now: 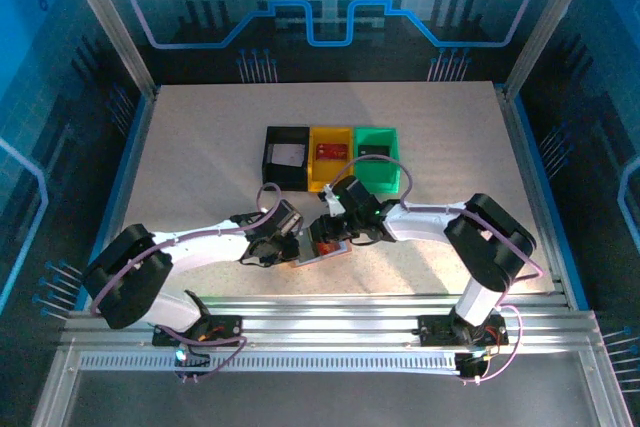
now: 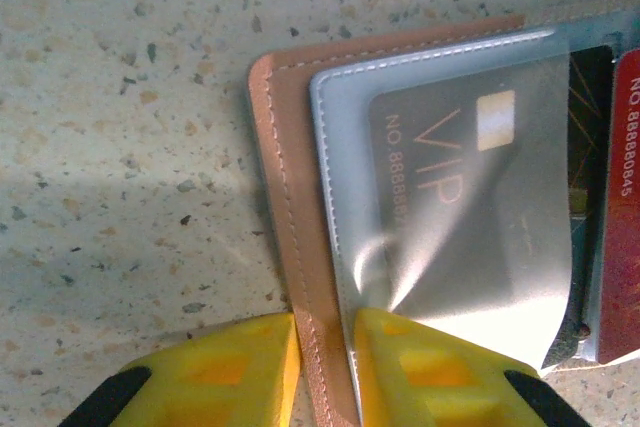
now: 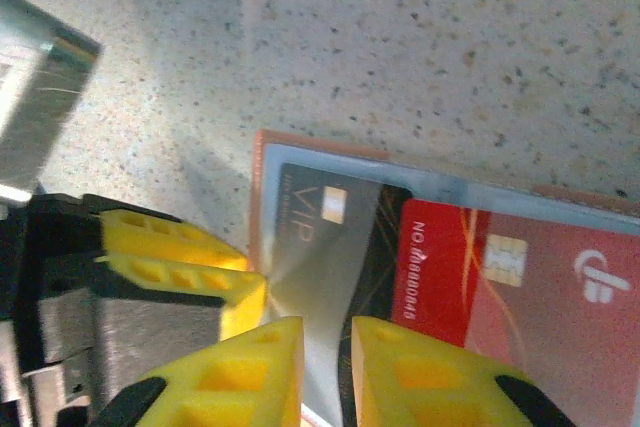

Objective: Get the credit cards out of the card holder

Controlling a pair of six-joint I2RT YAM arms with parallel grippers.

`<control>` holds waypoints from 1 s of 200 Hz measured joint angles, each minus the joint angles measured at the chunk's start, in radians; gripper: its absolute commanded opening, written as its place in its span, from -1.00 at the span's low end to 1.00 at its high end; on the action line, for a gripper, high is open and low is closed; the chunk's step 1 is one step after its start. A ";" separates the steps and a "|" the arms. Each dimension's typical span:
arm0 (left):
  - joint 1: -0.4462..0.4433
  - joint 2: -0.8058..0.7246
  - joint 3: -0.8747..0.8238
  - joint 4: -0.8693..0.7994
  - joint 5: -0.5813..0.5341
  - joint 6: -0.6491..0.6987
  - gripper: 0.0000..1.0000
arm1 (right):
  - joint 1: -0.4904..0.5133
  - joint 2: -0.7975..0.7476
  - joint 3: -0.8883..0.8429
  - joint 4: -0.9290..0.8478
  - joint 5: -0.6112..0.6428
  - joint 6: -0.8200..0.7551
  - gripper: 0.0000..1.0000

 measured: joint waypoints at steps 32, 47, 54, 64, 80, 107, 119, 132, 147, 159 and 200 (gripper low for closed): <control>0.003 0.000 0.000 0.000 0.004 0.010 -0.54 | -0.002 0.002 -0.014 -0.006 0.053 0.013 -0.62; 0.003 0.000 0.000 0.000 0.006 0.011 -0.54 | -0.006 0.002 -0.025 -0.016 0.082 0.013 -0.62; 0.004 0.000 0.000 0.000 0.007 0.011 -0.54 | -0.010 0.002 -0.034 -0.017 0.094 0.012 -0.62; 0.003 0.000 0.000 0.000 0.008 0.014 -0.54 | -0.018 0.002 -0.047 -0.020 0.104 0.012 -0.63; 0.003 -0.001 0.000 0.000 0.009 0.021 -0.54 | -0.029 -0.005 -0.060 -0.019 0.108 0.011 -0.63; 0.004 -0.001 0.000 0.001 0.011 0.027 -0.54 | -0.045 -0.043 -0.083 -0.032 0.117 0.004 -0.61; 0.004 -0.001 0.000 0.001 0.011 0.028 -0.54 | -0.049 -0.061 -0.086 -0.043 0.116 0.003 -0.60; 0.004 -0.001 0.000 0.001 0.011 0.028 -0.54 | -0.046 -0.080 -0.086 -0.046 0.111 0.003 -0.58; 0.004 -0.001 0.000 0.002 0.012 0.028 -0.54 | -0.034 -0.097 -0.082 -0.047 0.101 0.004 -0.58; 0.004 -0.001 0.000 0.002 0.012 0.028 -0.54 | -0.019 -0.095 -0.067 -0.046 0.087 0.005 -0.58; 0.004 0.000 0.000 0.003 0.013 0.028 -0.54 | 0.045 -0.058 -0.025 -0.023 0.055 0.023 -0.59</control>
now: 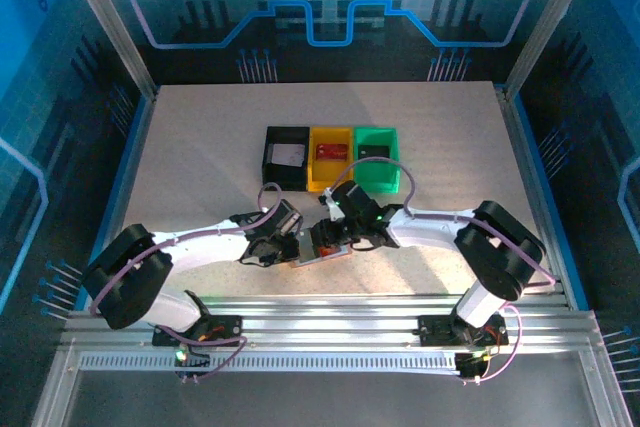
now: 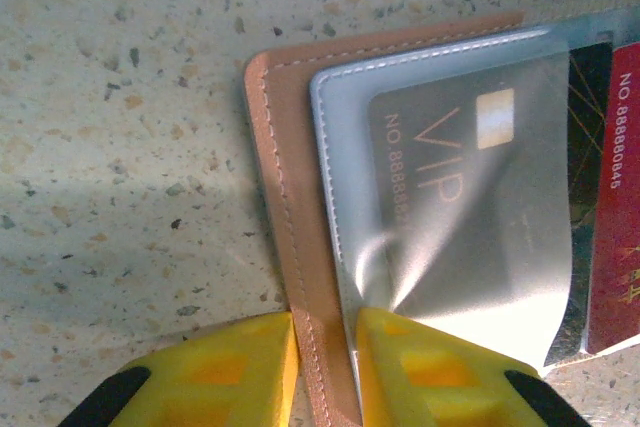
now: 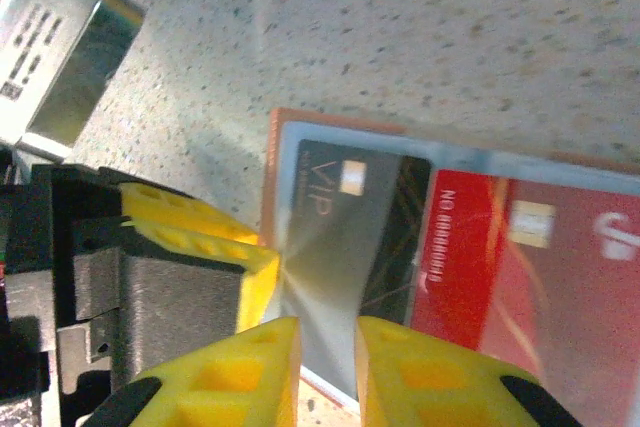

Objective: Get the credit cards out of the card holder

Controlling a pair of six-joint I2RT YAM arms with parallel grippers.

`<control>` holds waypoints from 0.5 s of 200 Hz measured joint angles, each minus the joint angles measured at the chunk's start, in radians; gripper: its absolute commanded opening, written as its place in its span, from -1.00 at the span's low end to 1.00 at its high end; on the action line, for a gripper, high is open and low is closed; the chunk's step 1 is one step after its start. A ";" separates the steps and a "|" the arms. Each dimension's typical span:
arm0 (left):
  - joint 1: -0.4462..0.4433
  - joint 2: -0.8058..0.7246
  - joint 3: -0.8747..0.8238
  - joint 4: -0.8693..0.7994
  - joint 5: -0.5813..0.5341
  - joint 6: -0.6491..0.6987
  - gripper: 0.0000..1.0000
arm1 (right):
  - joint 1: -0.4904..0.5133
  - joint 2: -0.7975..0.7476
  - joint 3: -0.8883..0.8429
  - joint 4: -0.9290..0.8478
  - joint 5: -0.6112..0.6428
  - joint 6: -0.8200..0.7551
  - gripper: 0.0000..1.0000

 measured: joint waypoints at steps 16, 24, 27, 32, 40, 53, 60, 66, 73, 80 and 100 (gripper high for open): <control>0.001 0.000 0.000 0.001 0.001 0.000 -0.54 | 0.003 0.028 0.000 0.006 -0.003 0.008 -0.56; 0.001 0.000 -0.001 0.002 0.001 0.000 -0.54 | 0.003 0.042 0.000 0.008 -0.003 0.011 -0.54; 0.001 0.000 -0.001 0.002 0.002 0.000 -0.54 | 0.003 0.046 0.000 0.008 -0.003 0.010 -0.54; 0.001 0.000 -0.002 0.004 0.002 0.000 -0.54 | 0.003 0.052 0.000 0.008 -0.003 0.011 -0.54; 0.002 0.000 -0.004 0.006 0.002 0.000 -0.54 | 0.003 0.061 0.000 0.009 -0.003 0.010 -0.54; 0.002 -0.002 -0.007 0.012 0.002 0.000 -0.54 | 0.003 0.074 0.000 0.010 0.000 0.010 -0.54; 0.002 -0.002 -0.009 0.014 0.002 0.000 -0.54 | 0.002 0.082 0.000 0.013 0.000 0.011 -0.55; 0.002 -0.003 -0.011 0.017 0.002 0.000 -0.54 | 0.002 0.087 0.000 0.016 0.001 0.011 -0.55; 0.003 -0.005 -0.014 0.020 0.003 0.000 -0.54 | 0.000 0.092 0.000 0.019 0.001 0.011 -0.55; 0.004 -0.006 -0.015 0.021 0.005 0.000 -0.54 | -0.002 0.093 0.000 0.020 0.001 0.011 -0.55; 0.006 -0.010 -0.021 0.027 0.009 -0.001 -0.54 | -0.002 0.093 -0.004 0.024 0.012 0.010 -0.55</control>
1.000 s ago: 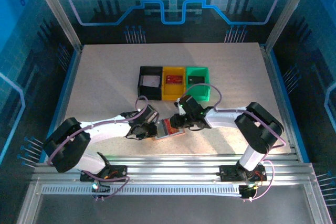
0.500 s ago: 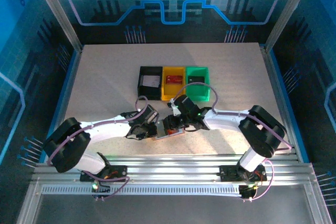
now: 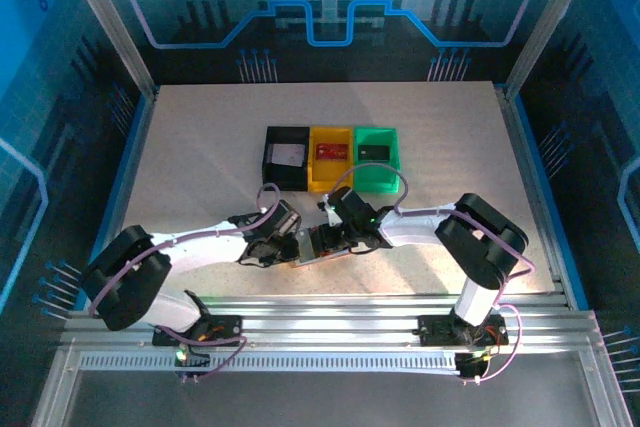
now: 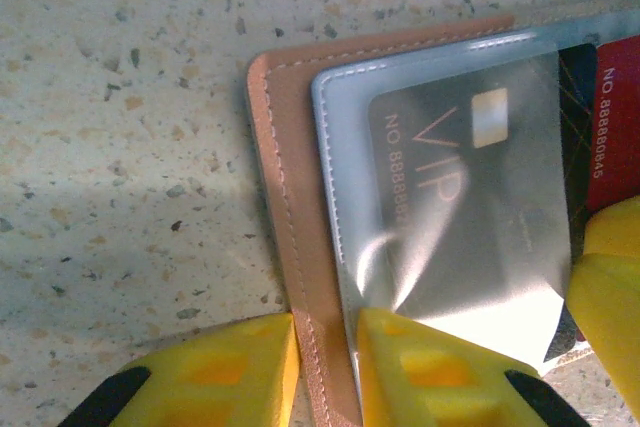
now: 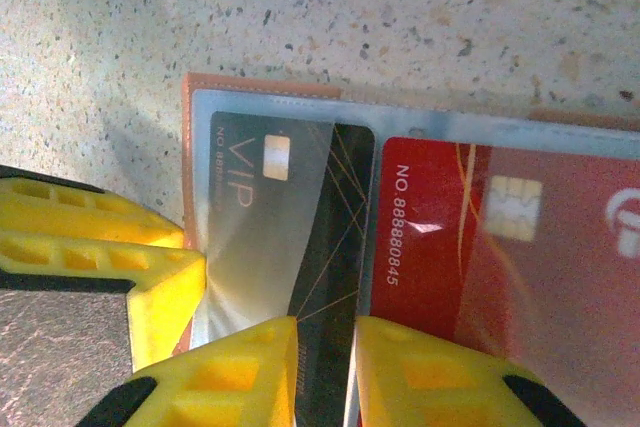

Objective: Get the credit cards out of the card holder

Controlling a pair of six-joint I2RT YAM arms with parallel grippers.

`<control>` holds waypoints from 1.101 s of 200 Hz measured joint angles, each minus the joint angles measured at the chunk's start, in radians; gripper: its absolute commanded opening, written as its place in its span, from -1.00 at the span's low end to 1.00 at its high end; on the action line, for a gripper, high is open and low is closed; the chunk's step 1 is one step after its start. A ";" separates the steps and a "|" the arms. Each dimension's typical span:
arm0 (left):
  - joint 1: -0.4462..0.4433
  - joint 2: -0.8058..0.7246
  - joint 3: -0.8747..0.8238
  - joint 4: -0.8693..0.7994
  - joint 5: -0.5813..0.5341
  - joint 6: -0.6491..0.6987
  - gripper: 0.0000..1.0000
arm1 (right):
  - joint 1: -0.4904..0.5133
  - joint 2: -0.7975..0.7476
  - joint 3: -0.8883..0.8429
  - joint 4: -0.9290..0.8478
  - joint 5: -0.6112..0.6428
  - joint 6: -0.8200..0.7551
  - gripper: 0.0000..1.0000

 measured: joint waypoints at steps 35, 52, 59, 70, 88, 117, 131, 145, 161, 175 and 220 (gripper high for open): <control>0.000 -0.001 -0.005 0.008 0.000 0.000 -0.54 | 0.000 0.000 -0.003 0.004 0.016 0.000 -0.55; 0.000 -0.002 -0.005 0.008 0.000 0.000 -0.54 | 0.000 0.000 -0.004 0.006 0.019 -0.001 -0.55; 0.000 -0.002 -0.005 0.009 0.000 0.000 -0.54 | 0.000 0.000 -0.006 0.008 0.019 -0.003 -0.56; 0.000 -0.002 -0.005 0.009 0.000 -0.001 -0.54 | 0.000 0.000 -0.006 0.009 0.019 -0.003 -0.55; 0.000 -0.002 -0.005 0.010 0.000 -0.002 -0.54 | 0.000 0.000 -0.006 0.008 0.021 -0.003 -0.50; 0.000 -0.002 -0.005 0.010 0.000 -0.002 -0.54 | 0.000 0.000 -0.005 0.010 0.019 -0.004 -0.48; 0.000 -0.002 -0.005 0.011 0.000 -0.002 -0.55 | 0.000 0.004 0.003 0.002 0.019 -0.004 -0.49; 0.000 -0.002 -0.006 0.012 0.001 -0.003 -0.55 | 0.002 0.008 0.009 -0.006 0.021 -0.005 -0.48; 0.000 -0.004 -0.011 0.019 0.001 -0.003 -0.54 | 0.006 0.008 0.009 -0.001 0.020 -0.008 -0.48; 0.001 -0.009 -0.020 0.030 0.003 -0.003 -0.54 | 0.006 0.011 0.008 0.010 0.010 -0.007 -0.49; 0.004 -0.012 -0.031 0.047 0.008 -0.023 -0.55 | -0.021 0.026 -0.032 0.123 -0.081 0.006 -0.54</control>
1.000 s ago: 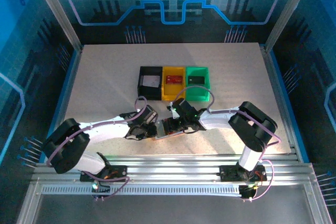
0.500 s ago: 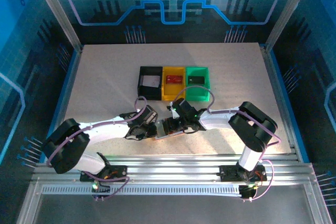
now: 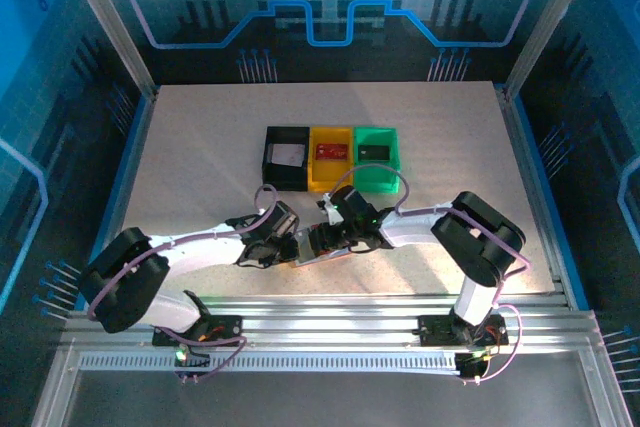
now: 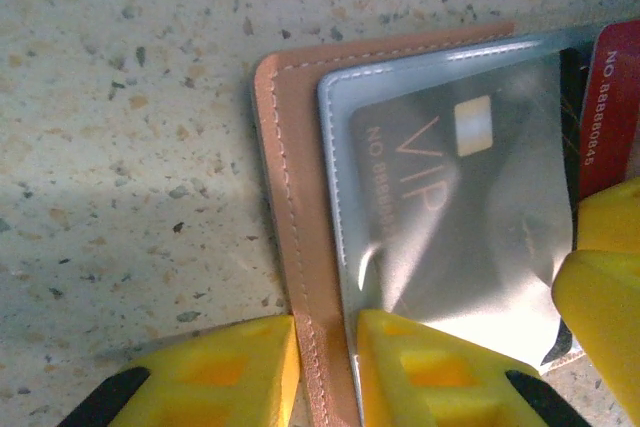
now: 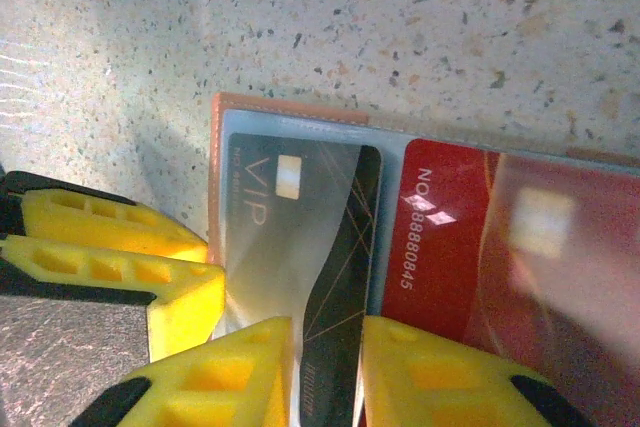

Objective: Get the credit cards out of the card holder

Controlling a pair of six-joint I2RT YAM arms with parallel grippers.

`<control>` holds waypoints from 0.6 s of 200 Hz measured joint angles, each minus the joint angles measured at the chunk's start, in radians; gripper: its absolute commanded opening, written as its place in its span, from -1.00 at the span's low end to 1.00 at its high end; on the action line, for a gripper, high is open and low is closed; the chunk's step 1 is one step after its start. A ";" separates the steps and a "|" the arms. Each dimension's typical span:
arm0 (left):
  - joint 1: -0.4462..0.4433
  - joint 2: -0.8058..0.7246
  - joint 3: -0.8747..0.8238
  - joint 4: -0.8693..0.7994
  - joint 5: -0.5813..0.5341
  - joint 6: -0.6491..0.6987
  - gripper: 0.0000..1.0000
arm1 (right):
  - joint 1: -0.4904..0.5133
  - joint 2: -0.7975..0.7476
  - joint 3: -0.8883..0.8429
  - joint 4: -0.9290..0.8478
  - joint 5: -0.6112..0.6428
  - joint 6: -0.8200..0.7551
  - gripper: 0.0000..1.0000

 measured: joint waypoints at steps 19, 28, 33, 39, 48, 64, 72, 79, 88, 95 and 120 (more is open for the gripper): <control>0.000 0.000 -0.002 0.004 0.000 -0.006 -0.54 | -0.018 0.003 -0.025 0.060 -0.045 0.011 -0.57; 0.001 0.000 -0.003 0.005 0.002 -0.006 -0.54 | -0.021 0.003 -0.034 0.078 -0.054 0.013 -0.58; 0.002 0.000 -0.004 0.005 0.003 -0.006 -0.55 | -0.023 0.003 -0.038 0.087 -0.057 0.013 -0.58; 0.002 0.000 -0.006 0.006 0.003 -0.006 -0.54 | -0.024 0.003 -0.042 0.096 -0.060 0.013 -0.59; 0.002 0.000 -0.007 0.008 0.003 -0.006 -0.55 | -0.025 0.003 -0.047 0.104 -0.063 0.013 -0.60; 0.002 0.000 -0.008 0.008 0.003 -0.007 -0.54 | -0.025 0.003 -0.050 0.111 -0.068 0.012 -0.63; 0.002 0.000 -0.008 0.008 0.003 -0.006 -0.54 | -0.025 0.003 -0.051 0.113 -0.071 0.010 -0.63; 0.002 0.000 -0.008 0.008 0.003 -0.007 -0.54 | -0.026 0.003 -0.055 0.118 -0.073 0.009 -0.65; 0.002 0.000 -0.008 0.008 0.003 -0.007 -0.55 | -0.027 0.003 -0.060 0.127 -0.077 0.009 -0.68; 0.002 0.000 -0.008 0.008 0.003 -0.007 -0.55 | -0.029 0.003 -0.065 0.136 -0.079 0.009 -0.69; 0.002 0.000 -0.008 0.009 0.003 -0.007 -0.55 | -0.032 0.002 -0.087 0.177 -0.086 0.010 -0.72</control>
